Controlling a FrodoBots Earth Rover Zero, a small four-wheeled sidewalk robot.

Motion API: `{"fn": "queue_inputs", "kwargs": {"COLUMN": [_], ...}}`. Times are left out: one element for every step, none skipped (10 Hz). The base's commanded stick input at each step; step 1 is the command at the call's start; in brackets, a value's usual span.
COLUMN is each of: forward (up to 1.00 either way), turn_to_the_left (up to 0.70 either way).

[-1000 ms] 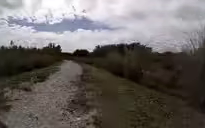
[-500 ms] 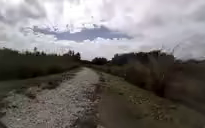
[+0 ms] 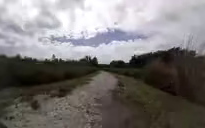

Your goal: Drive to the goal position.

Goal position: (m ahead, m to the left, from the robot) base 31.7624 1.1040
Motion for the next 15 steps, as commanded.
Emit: {"fn": "queue_inputs", "kwargs": {"forward": [0.85, 0.85, 0.85, 0.85, 0.85, 0.85, 0.85, 0.85, 0.85, 0.85, 0.85, 0.85, 0.85, 0.85, 0.85], "turn_to_the_left": [0.0, 0.0, 0.0, 0.0, 0.0, 0.0, 0.0, 0.0, 0.0, 0.0, 0.0, 0.0, 0.0, 0.0, 0.0]}}
